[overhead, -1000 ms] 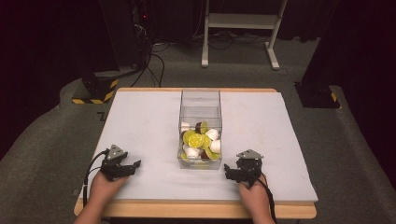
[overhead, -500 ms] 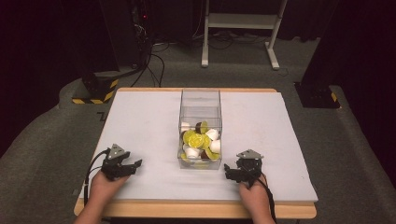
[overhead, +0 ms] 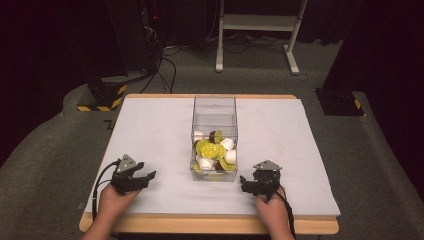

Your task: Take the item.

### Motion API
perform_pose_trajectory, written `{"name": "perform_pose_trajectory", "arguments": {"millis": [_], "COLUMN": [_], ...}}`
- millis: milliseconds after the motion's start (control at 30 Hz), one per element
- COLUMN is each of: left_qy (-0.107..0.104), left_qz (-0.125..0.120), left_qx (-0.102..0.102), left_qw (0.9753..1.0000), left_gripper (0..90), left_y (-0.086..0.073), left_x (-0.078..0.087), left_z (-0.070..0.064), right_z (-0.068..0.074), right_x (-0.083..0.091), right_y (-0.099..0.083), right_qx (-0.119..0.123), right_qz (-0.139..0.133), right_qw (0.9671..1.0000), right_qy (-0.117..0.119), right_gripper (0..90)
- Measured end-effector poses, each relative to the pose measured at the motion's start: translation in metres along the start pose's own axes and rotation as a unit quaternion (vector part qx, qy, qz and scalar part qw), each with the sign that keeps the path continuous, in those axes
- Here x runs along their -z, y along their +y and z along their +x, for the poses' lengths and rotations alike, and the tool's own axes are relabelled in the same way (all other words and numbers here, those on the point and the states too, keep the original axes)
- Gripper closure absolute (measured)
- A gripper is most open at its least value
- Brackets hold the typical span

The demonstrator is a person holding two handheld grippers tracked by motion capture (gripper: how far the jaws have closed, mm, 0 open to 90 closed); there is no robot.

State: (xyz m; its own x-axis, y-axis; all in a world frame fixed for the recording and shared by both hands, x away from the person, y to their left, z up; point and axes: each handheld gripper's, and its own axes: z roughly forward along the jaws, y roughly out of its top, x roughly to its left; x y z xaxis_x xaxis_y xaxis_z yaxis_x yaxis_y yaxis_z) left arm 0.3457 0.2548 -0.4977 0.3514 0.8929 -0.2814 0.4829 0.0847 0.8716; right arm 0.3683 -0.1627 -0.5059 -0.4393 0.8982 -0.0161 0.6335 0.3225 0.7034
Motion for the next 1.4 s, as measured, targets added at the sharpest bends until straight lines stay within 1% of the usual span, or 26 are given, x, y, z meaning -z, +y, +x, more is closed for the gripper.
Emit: {"name": "perform_pose_trajectory", "arguments": {"millis": [33,100,133,200,233,267,367,433,467,500,533,567,600,667,700,733,767,800,867,933,1000,1133,1167,1267,1367,1400], "left_qy": [-0.002,-0.009,-0.010,-0.015,-0.016,-0.019,-0.023,-0.027,-0.030,-0.030,-0.033,-0.035,-0.038,-0.042,-0.043,-0.045,-0.048,-0.050,-0.054,-0.057,-0.061,-0.066,-0.067,-0.070,-0.073,-0.074], "left_qz": [-0.002,0.002,-0.008,0.000,-0.002,-0.003,-0.004,-0.001,-0.008,-0.008,-0.004,-0.007,-0.004,-0.005,-0.004,-0.004,-0.001,-0.001,-0.005,-0.002,-0.002,0.000,-0.001,0.001,-0.002,0.000], "left_qx": [0.001,-0.003,0.007,-0.005,-0.007,-0.006,-0.005,-0.012,-0.002,-0.002,-0.007,-0.004,-0.010,-0.012,-0.016,-0.014,-0.018,-0.018,-0.011,-0.019,-0.017,-0.025,-0.024,-0.029,-0.024,-0.027], "left_qw": [1.0000,1.0000,0.9999,0.9999,0.9998,0.9998,0.9997,0.9996,0.9995,0.9995,0.9994,0.9994,0.9992,0.9991,0.9989,0.9989,0.9987,0.9986,0.9984,0.9982,0.9980,0.9975,0.9975,0.9971,0.9970,0.9969], "left_gripper": [39.2,39.4,39.4,39.2,39.1,39.1,39.1,39.2,39.4,39.5,39.5,39.6,39.7,39.7,39.6,39.6,39.6,39.7,39.8,39.9,39.9,39.8,39.8,39.8,39.9,39.9], "left_y": [0.000,0.001,0.001,0.001,0.001,0.001,0.000,0.000,0.000,0.000,0.000,0.000,-0.001,-0.001,-0.001,-0.001,-0.001,-0.001,-0.002,-0.002,-0.003,-0.003,-0.003,-0.003,-0.002,-0.002], "left_x": [0.000,0.002,0.001,0.003,0.003,0.002,0.002,0.002,0.001,0.001,0.002,0.001,0.002,0.001,0.002,0.002,0.002,0.002,0.001,0.001,0.001,0.001,0.001,0.000,0.000,0.001], "left_z": [-0.001,-0.003,-0.005,-0.006,-0.007,-0.010,-0.013,-0.014,-0.018,-0.018,-0.019,-0.020,-0.023,-0.025,-0.026,-0.028,-0.029,-0.030,-0.033,-0.034,-0.037,-0.040,-0.041,-0.043,-0.045,-0.045], "right_z": [0.000,0.000,0.000,0.000,0.000,0.000,0.000,0.000,0.000,0.000,0.000,0.000,0.000,0.000,0.000,0.000,0.000,0.000,0.000,0.000,0.000,0.000,0.000,0.000,0.000,0.000], "right_x": [0.000,0.000,0.000,0.000,0.000,0.000,0.000,0.000,0.000,0.000,0.000,0.000,0.000,0.000,0.000,0.000,0.000,0.000,0.000,0.000,0.000,0.000,0.000,0.000,0.000,0.000], "right_y": [0.000,0.000,0.000,0.000,0.000,0.000,0.000,0.000,0.000,0.000,0.000,0.000,0.000,0.000,0.000,0.000,0.000,0.000,0.000,0.000,0.000,0.000,0.000,0.000,0.000,0.000], "right_qx": [0.000,0.000,0.000,0.000,0.000,0.000,0.001,0.001,0.002,0.002,0.001,0.001,0.001,0.002,0.001,0.001,0.002,0.001,0.001,0.001,0.001,0.001,0.002,0.002,0.002,0.002], "right_qz": [0.000,0.000,0.000,0.000,0.000,0.000,-0.001,-0.001,-0.001,-0.001,-0.001,-0.001,-0.001,-0.001,-0.001,-0.001,-0.001,-0.001,-0.001,-0.001,-0.001,-0.001,-0.001,-0.001,-0.001,-0.001], "right_qw": [1.0000,1.0000,1.0000,1.0000,1.0000,1.0000,1.0000,1.0000,1.0000,1.0000,1.0000,1.0000,1.0000,1.0000,1.0000,1.0000,1.0000,1.0000,1.0000,1.0000,1.0000,1.0000,1.0000,1.0000,1.0000,1.0000], "right_qy": [0.000,0.000,0.000,0.000,0.000,0.000,-0.001,-0.001,-0.002,-0.002,-0.002,-0.002,-0.002,-0.002,-0.002,-0.002,-0.002,-0.002,-0.002,-0.002,-0.002,-0.002,-0.002,-0.002,-0.002,-0.002], "right_gripper": [10.3,10.3,10.3,10.4,10.4,10.4,10.5,10.6,10.7,10.7,10.7,10.7,10.7,10.7,10.7,10.7,10.7,10.7,10.7,10.7,10.8,10.8,10.8,10.8,10.9,10.9]}}
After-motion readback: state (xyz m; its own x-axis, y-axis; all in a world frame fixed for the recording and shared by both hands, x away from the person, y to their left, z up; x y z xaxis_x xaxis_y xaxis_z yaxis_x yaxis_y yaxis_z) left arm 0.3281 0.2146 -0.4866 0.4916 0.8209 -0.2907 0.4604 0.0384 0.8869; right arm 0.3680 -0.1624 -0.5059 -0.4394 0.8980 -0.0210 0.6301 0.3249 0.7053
